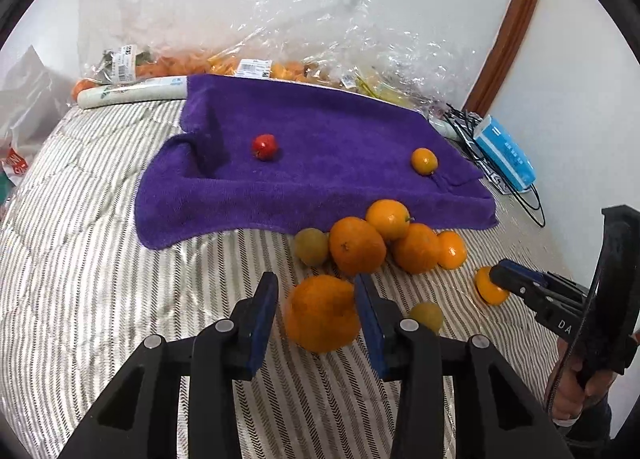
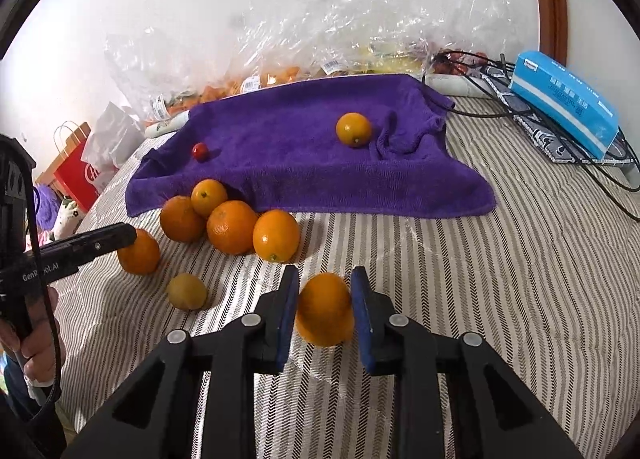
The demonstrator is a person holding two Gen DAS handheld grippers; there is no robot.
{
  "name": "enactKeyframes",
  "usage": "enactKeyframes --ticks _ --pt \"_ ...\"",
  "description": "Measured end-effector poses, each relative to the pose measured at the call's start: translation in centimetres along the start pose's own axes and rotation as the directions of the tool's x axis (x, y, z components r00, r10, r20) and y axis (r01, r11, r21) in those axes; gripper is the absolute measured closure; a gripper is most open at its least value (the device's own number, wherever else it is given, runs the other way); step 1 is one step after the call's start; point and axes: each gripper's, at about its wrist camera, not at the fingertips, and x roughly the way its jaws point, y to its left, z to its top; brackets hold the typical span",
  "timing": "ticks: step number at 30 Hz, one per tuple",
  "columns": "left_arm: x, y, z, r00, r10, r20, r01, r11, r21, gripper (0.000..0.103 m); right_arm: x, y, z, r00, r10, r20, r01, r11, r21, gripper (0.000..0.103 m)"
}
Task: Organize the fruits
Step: 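Lift the orange with right tool while left holds the large orange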
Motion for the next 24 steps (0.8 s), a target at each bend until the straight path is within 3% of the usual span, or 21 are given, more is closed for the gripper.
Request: enactKeyframes --ticks 9,13,24 --pt "1.2 -1.1 -0.4 0.999 0.016 -0.035 -0.015 0.999 0.040 0.057 -0.3 0.3 -0.3 1.000 -0.003 0.000 0.003 1.000 -0.013 0.077" --pt "2.2 -1.4 -0.7 0.995 0.063 -0.071 -0.059 0.997 0.054 0.057 0.0 0.5 -0.4 1.000 0.000 -0.010 0.000 1.000 -0.021 0.073" --pt "2.2 -1.0 -0.7 0.997 0.055 -0.051 -0.053 0.998 0.043 0.061 1.4 1.2 -1.3 0.998 -0.043 -0.044 0.040 0.996 -0.074 0.071"
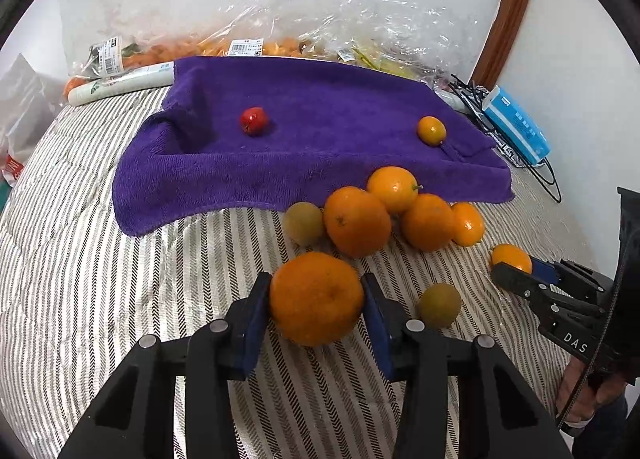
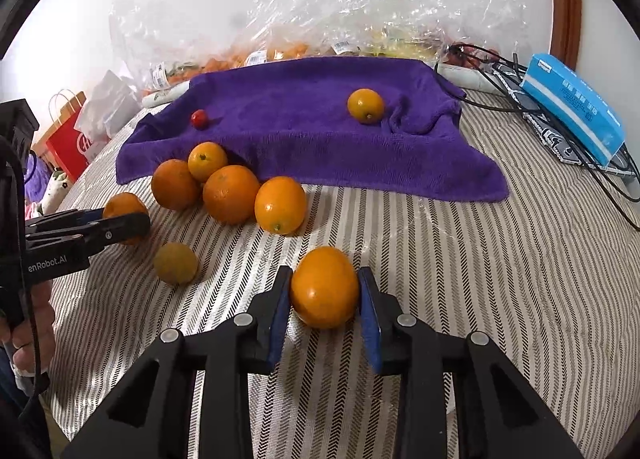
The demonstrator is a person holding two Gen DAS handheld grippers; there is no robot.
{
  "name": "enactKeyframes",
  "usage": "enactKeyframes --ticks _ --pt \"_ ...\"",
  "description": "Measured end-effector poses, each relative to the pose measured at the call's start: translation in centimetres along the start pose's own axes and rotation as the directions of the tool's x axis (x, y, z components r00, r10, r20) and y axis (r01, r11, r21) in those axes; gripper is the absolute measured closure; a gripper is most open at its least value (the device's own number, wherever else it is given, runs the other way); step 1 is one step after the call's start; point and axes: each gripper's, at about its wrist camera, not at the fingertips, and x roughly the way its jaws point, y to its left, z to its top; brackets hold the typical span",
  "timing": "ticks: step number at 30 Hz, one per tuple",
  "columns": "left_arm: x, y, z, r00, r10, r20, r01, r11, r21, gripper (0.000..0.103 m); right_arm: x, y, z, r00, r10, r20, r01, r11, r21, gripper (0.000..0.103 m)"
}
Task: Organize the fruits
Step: 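Lift the orange with right tool while left holds the large orange, then carry the orange in right tool over the towel while left carries large orange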
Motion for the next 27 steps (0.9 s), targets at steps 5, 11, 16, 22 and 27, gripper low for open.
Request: enactKeyframes --ticks 5,11,16,22,27 --pt "-0.5 0.3 0.0 1.000 -0.025 0.009 0.025 1.000 -0.019 0.061 -0.5 -0.1 0.1 1.000 0.016 0.015 -0.016 1.000 0.007 0.071" --pt "-1.7 0.4 0.1 0.998 -0.048 0.031 0.049 0.998 -0.029 0.061 -1.3 0.2 0.5 0.999 0.033 0.037 -0.033 0.999 0.009 0.071" --pt "-2.8 0.7 0.3 0.996 -0.066 0.056 0.069 0.996 -0.048 0.061 -2.1 0.1 0.9 0.997 0.043 0.058 -0.044 0.999 0.022 0.071" --pt "-3.4 1.1 0.3 0.994 -0.092 0.066 0.096 0.993 -0.072 0.061 -2.9 0.5 1.2 0.995 0.049 0.084 -0.050 0.999 0.015 0.071" --pt "-4.1 1.3 0.4 0.992 -0.099 0.078 0.105 0.991 -0.081 0.061 -3.3 0.7 1.4 0.994 0.055 0.092 -0.056 0.998 0.009 0.071"
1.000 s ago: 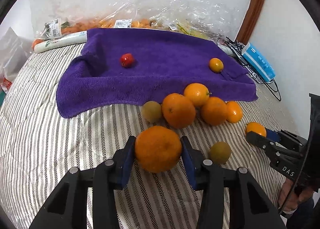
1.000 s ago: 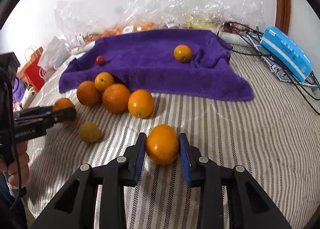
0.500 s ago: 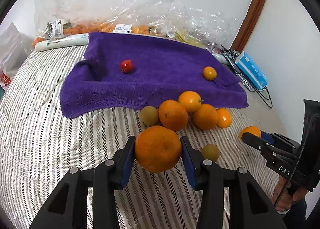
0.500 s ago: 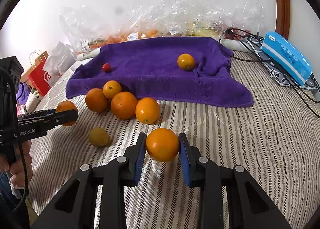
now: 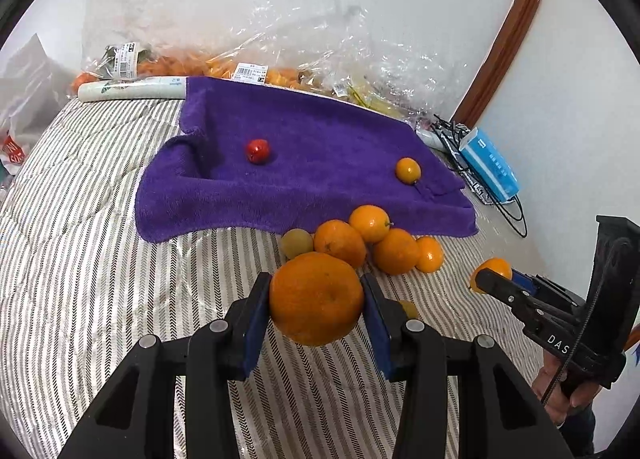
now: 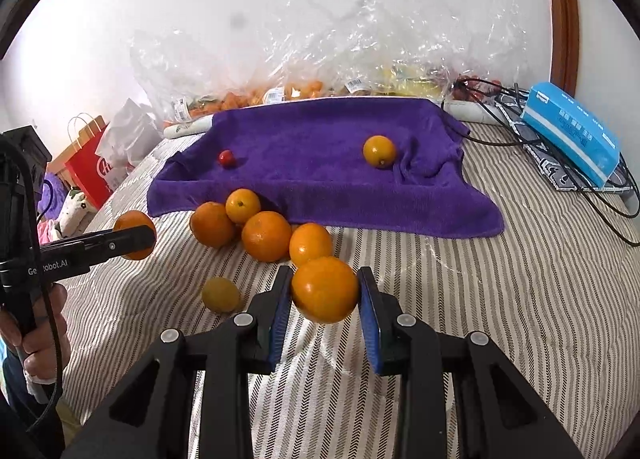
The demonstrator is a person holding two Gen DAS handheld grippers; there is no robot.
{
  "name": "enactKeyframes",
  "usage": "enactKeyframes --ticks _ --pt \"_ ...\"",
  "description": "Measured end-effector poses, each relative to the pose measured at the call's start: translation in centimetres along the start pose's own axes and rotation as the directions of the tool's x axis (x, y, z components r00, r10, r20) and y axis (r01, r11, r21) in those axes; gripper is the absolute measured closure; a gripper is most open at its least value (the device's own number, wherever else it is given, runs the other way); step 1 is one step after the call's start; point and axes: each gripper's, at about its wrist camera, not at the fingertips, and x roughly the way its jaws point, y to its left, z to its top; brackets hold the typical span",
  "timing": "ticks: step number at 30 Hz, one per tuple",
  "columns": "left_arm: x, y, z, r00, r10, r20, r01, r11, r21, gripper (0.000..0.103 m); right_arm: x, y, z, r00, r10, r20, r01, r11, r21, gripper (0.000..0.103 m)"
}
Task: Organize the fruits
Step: 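Carry the orange in right tool over the towel while left carries large orange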
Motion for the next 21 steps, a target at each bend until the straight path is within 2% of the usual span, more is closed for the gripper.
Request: enactKeyframes --ticks 6,12,21 --pt "-0.8 0.0 1.3 1.000 0.020 0.012 -0.020 1.000 0.004 0.061 -0.6 0.2 1.2 1.000 0.002 0.027 -0.001 1.000 -0.006 0.071" --pt "-1.6 0.2 3.8 0.997 0.051 0.058 -0.052 0.999 0.005 0.061 -1.1 0.5 3.6 0.997 -0.005 0.071 0.006 1.000 -0.023 0.071" --pt "-1.0 1.3 7.6 0.992 0.069 0.105 -0.064 0.996 -0.055 0.061 -0.1 0.1 7.7 0.990 -0.015 0.139 0.020 0.999 -0.032 0.071"
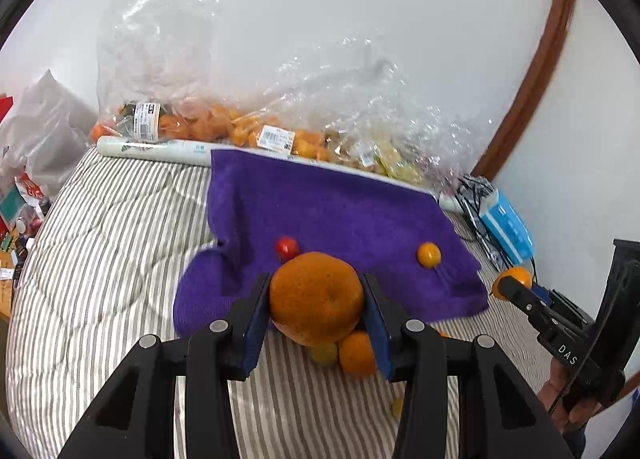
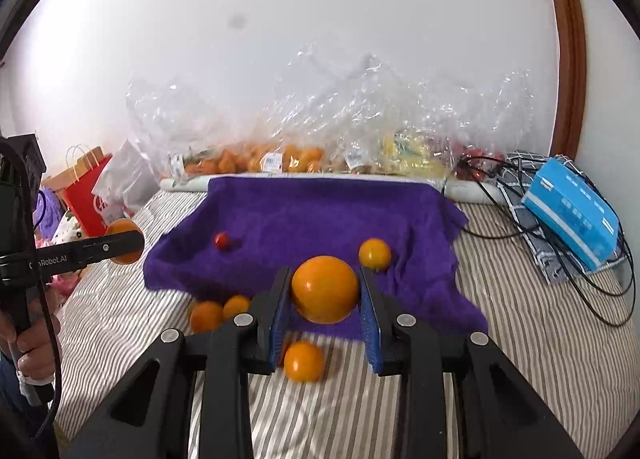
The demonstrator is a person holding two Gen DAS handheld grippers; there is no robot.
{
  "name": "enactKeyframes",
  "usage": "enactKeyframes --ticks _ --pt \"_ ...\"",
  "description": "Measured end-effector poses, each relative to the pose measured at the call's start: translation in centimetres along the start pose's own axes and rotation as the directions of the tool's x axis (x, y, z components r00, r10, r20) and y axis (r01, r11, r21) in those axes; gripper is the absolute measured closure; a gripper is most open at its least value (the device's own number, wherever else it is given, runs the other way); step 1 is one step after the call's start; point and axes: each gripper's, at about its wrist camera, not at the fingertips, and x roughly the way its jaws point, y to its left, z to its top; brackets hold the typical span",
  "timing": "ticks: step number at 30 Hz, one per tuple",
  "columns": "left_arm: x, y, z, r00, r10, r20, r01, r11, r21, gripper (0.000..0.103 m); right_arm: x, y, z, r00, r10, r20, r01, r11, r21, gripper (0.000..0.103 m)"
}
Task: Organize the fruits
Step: 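Carry the orange in right tool over the towel while left carries large orange, then lower both held oranges onto the purple towel with both tools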
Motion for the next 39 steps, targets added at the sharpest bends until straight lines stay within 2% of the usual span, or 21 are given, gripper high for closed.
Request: enactKeyframes --ticks 6,12,18,21,28,39 --pt "2.2 0.9 1.8 1.000 0.024 0.005 -0.024 0.999 -0.025 0.061 2.2 -0.5 1.8 1.000 0.001 0.017 -0.001 1.000 0.014 0.071" --pt "4.9 0.8 2.3 0.997 0.073 -0.006 -0.073 0.997 0.010 0.061 4.7 -1.3 2.8 1.000 -0.004 0.012 0.004 1.000 0.025 0.071" --pt "7.6 1.5 2.2 0.998 0.055 -0.038 -0.056 0.998 -0.009 0.061 7.3 -2.7 2.2 1.000 0.003 -0.019 -0.001 0.997 0.072 0.071" --pt "8.4 1.7 1.8 0.995 0.079 -0.062 -0.079 0.997 0.000 0.061 8.3 -3.5 1.7 0.999 0.006 -0.041 -0.002 0.995 0.095 0.071" --pt "9.5 1.9 1.4 0.992 0.083 -0.091 -0.083 0.997 0.000 0.061 8.5 -4.4 1.2 0.999 -0.026 -0.044 0.029 0.996 0.090 0.071" --pt "10.6 2.1 1.0 0.989 0.094 -0.111 -0.096 0.995 -0.011 0.061 9.8 -4.4 0.9 0.996 -0.001 -0.090 0.009 0.996 0.090 0.071"
